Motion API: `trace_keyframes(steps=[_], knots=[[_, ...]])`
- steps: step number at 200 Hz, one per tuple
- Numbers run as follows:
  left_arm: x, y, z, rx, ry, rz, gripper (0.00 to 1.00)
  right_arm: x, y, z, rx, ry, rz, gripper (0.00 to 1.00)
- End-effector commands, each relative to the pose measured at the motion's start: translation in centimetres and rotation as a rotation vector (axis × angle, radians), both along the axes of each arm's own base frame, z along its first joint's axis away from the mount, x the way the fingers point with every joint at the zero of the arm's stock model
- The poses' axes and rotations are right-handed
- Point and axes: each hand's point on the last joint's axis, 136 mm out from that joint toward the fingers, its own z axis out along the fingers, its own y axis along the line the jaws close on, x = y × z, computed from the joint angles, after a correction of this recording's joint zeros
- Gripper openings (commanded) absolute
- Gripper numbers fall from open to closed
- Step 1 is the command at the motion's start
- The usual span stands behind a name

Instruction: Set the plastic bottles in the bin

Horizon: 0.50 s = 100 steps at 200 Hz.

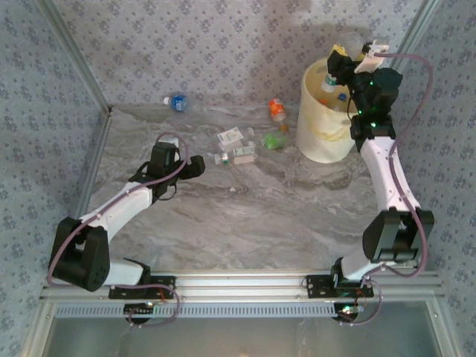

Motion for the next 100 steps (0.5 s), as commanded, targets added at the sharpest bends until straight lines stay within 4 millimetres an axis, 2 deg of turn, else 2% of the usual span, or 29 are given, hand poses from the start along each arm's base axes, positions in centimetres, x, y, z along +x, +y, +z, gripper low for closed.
trace_keyframes(steps=[1,32,57,74,100], knots=[[0.1,0.0,2.2,-0.031,-0.054,-0.002,0.98,2.4,-4.0,-0.8,0.124,0.016,-0.126,0.43],[-0.3,0.6,2.4,-0.012,-0.068,0.011,0.98,5.5,-4.8,-5.1,0.135,0.173,-0.139,0.44],[-0.5,0.8,2.3,-0.008,-0.065,0.015,0.98,6.8,-5.3,-8.0,0.175,0.256,-0.163,0.45],[-0.4,0.9,2.3,-0.009,-0.064,0.016,0.98,7.5,-4.6,-9.6,0.197,0.319,-0.148,0.49],[-0.4,0.9,2.2,-0.006,-0.061,0.017,0.98,8.1,-2.8,-11.6,0.180,0.426,-0.122,0.61]])
